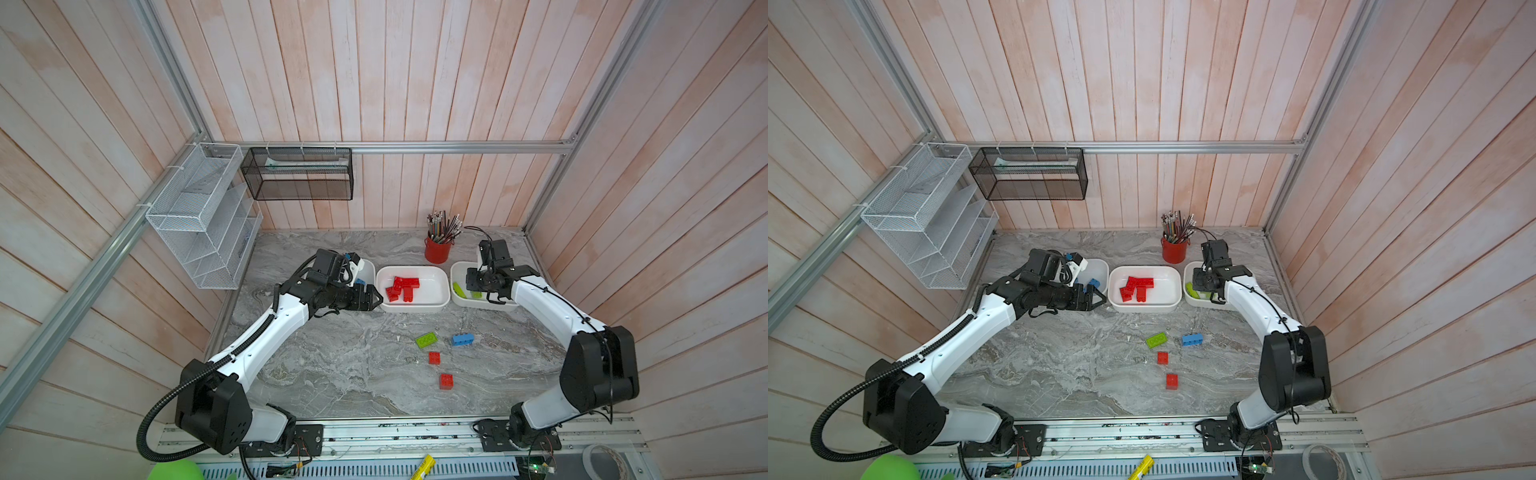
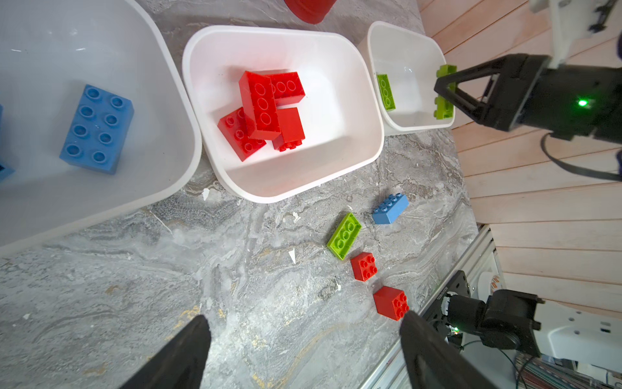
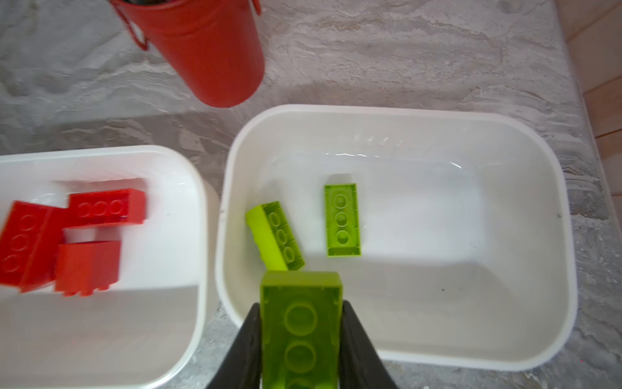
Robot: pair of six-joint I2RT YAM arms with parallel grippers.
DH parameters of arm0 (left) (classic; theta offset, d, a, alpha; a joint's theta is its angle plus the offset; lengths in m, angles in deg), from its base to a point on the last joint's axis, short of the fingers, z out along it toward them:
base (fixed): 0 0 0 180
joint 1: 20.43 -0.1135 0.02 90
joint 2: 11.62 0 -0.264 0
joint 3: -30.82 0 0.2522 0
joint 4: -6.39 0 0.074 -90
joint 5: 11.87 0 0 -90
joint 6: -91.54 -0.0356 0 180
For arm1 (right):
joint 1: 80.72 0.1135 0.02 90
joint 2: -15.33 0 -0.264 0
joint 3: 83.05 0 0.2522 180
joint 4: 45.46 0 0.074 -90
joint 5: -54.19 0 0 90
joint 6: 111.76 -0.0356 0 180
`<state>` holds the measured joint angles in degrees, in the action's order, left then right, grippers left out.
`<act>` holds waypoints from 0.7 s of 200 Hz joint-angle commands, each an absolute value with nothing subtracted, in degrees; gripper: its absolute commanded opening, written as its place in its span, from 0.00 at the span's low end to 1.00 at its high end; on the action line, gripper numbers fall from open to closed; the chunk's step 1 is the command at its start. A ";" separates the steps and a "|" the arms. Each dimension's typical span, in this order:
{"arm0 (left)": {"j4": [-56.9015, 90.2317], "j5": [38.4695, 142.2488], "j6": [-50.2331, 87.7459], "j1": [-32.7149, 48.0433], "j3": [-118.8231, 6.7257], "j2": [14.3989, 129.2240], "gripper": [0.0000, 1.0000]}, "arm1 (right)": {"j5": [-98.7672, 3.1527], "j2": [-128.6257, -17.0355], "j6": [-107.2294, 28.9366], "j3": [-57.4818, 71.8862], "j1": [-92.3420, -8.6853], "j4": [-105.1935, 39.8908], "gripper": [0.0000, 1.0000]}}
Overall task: Sort the legos into containers by color
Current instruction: Place the lego in the container.
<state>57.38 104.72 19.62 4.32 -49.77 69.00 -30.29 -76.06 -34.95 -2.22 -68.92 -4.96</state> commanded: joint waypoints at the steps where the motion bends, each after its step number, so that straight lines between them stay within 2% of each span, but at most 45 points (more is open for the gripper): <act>1: 55.67 105.70 20.46 4.61 -51.49 69.81 0.90 | -35.39 -80.86 -30.56 0.60 -71.69 -7.26 0.25; 70: 55.82 105.20 20.49 4.61 -51.94 71.47 0.90 | -39.37 -93.71 -27.21 6.65 -75.64 -6.94 0.31; 78: 55.85 105.16 20.45 4.68 -52.00 71.61 0.90 | -39.17 -94.73 -26.82 7.41 -75.64 -6.11 0.35; 111: 57.25 104.51 19.54 4.57 -52.90 71.61 0.90 | -38.41 -91.95 -26.19 8.29 -75.24 -4.10 0.60; 140: 58.28 104.15 18.46 3.76 -52.91 71.31 0.90 | -36.90 -85.17 -24.86 8.23 -72.26 -0.01 0.62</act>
